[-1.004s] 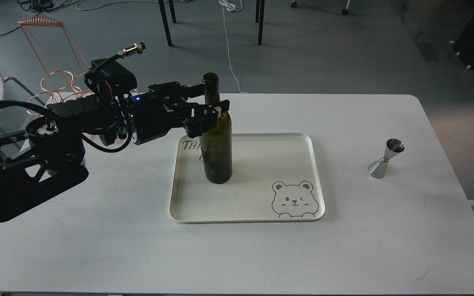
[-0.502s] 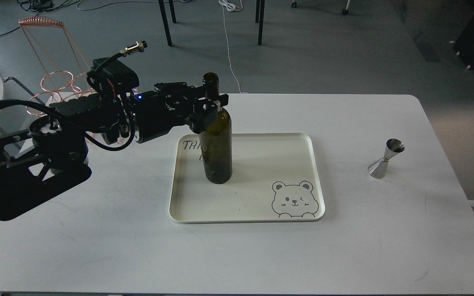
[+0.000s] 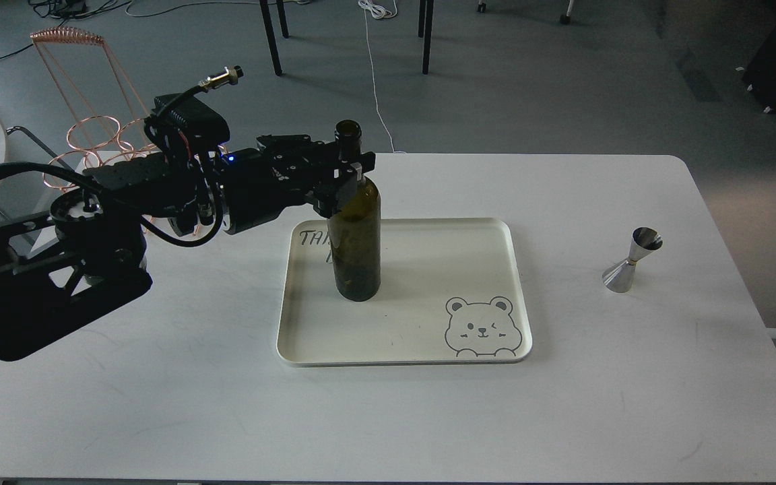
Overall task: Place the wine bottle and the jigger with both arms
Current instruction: 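Reach the left gripper to the wine bottle neck and grasp it, then lift the wine bottle and carry it over the copper rack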
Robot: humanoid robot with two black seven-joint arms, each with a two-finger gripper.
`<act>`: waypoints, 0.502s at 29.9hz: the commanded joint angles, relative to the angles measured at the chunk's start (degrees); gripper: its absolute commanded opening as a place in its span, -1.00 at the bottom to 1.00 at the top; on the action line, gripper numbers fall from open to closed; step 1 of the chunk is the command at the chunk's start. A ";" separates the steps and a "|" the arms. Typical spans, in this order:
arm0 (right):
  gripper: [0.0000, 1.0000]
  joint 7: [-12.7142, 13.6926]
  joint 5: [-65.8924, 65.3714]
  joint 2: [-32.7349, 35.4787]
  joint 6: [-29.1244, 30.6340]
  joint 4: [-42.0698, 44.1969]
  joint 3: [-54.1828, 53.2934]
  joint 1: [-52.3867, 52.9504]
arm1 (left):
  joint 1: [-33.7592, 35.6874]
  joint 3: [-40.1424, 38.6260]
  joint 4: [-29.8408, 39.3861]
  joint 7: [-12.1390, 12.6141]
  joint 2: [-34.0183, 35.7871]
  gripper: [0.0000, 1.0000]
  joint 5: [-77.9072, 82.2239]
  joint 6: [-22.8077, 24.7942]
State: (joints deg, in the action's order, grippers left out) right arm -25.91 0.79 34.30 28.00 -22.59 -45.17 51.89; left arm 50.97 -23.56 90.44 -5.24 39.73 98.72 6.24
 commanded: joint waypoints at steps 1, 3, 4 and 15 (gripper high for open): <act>0.96 -0.02 0.00 0.06 0.00 0.00 0.00 -0.03 | 0.01 0.09 0.00 0.05 0.35 -0.46 -0.11 0.00; 0.96 -0.02 0.00 0.06 0.00 0.00 -0.09 -0.03 | 0.09 -0.09 0.18 0.05 0.61 -0.52 -0.20 0.00; 0.96 -0.02 0.00 0.06 0.00 0.00 -0.09 0.05 | 0.18 -0.09 0.44 -0.12 0.70 -0.54 -0.20 0.00; 0.96 -0.02 0.00 0.24 0.00 -0.09 -0.09 0.05 | 4.92 -4.12 2.90 -0.92 5.79 -0.72 -1.60 1.93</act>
State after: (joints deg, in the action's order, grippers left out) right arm -25.93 0.79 34.44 28.00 -22.59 -45.24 51.95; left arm 53.87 -25.90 93.26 -6.09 43.50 97.83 7.04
